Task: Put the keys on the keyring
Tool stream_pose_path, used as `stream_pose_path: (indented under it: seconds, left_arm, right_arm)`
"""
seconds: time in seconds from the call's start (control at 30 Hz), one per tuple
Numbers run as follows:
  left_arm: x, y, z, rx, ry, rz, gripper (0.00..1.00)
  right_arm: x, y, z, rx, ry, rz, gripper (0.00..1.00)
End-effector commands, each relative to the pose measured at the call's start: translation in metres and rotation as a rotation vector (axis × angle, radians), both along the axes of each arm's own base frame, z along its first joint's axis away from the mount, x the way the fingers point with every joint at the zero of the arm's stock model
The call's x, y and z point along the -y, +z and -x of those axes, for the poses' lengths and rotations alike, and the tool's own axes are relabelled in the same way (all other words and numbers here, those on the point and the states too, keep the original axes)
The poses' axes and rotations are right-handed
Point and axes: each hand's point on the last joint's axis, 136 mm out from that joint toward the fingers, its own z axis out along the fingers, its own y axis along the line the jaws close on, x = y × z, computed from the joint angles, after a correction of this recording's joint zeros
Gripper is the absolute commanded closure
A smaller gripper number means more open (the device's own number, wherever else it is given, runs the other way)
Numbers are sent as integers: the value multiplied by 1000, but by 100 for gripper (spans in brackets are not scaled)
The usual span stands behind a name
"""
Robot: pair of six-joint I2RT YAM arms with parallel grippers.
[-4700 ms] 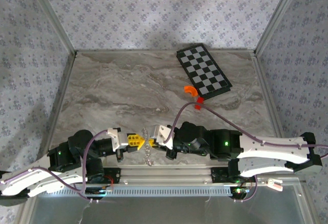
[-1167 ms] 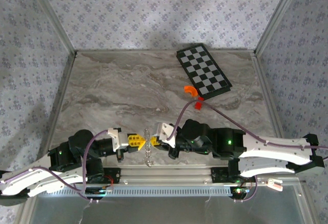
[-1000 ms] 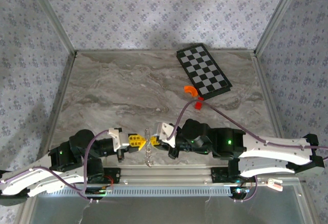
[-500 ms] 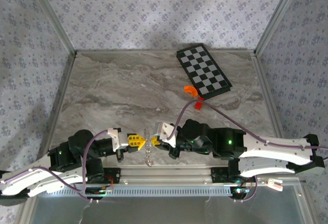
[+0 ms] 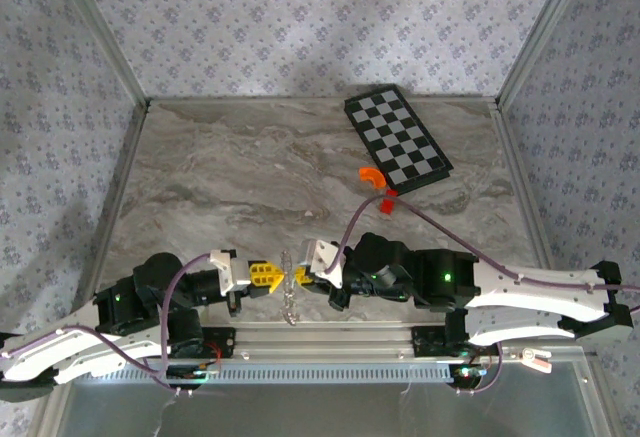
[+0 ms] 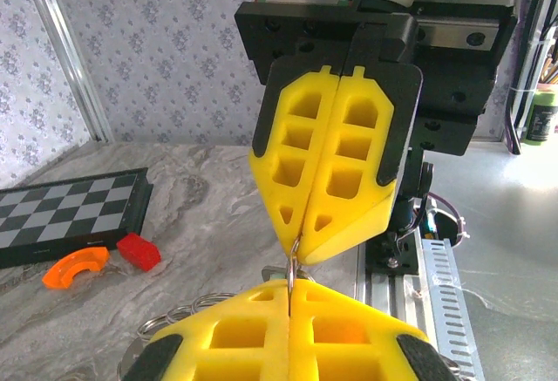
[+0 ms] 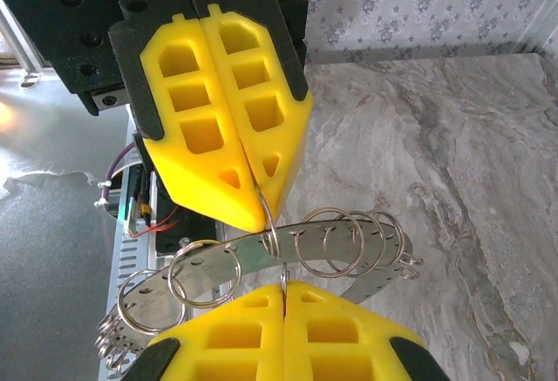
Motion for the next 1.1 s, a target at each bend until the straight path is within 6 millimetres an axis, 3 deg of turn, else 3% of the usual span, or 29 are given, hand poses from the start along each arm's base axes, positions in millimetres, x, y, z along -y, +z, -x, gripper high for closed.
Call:
stream_pose_path:
  seconds: [0.0,1.07]
  left_arm:
    - [0,18,2,32,-10,63,100]
    - [2,14,1,29,-9,54,100]
  right_arm:
    - [-1,7,2,-6,11,-22,100]
    - [-7,11,-1,3,10,-43,100]
